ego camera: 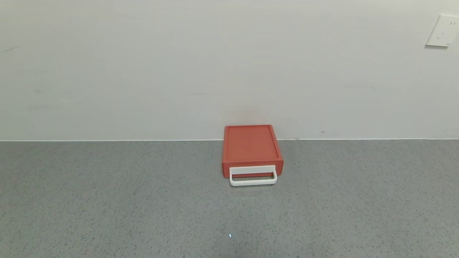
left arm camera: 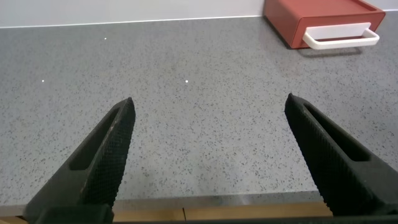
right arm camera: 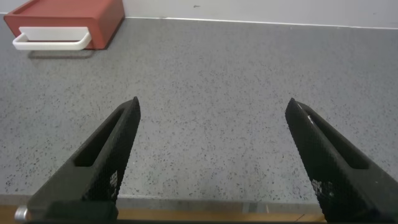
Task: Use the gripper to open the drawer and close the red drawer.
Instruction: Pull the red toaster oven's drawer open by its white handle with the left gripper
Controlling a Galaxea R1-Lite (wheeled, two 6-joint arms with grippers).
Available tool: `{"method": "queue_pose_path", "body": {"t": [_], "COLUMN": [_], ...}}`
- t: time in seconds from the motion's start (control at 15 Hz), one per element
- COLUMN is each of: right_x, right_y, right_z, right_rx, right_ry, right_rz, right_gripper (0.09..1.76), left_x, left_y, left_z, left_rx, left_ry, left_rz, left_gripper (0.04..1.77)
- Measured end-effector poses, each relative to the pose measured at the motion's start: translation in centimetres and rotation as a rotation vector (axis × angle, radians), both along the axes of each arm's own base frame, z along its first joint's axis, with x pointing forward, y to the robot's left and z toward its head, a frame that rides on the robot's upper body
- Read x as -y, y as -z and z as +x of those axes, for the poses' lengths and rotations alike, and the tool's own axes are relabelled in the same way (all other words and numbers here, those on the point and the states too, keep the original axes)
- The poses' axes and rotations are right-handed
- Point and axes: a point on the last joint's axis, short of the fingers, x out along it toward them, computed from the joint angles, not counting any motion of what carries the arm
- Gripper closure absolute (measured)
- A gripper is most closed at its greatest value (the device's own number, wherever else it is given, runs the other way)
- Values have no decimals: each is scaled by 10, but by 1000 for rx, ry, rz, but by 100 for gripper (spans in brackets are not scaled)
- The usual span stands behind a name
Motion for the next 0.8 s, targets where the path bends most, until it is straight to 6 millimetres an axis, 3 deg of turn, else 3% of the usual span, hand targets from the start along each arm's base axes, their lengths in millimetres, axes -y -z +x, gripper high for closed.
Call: {"method": "queue_pose_path", "body": {"t": [0.8], "right_x": [0], "right_y": [0], "right_z": [0], "right_rx": [0], "right_ry": [0], "right_rz": [0], "right_gripper": [14], "left_x": [0], "left_y": [-5], "left_z": [-2], "left_rx": [-3], "left_ry": [10], "left_rz": [5], "left_gripper": [7]}}
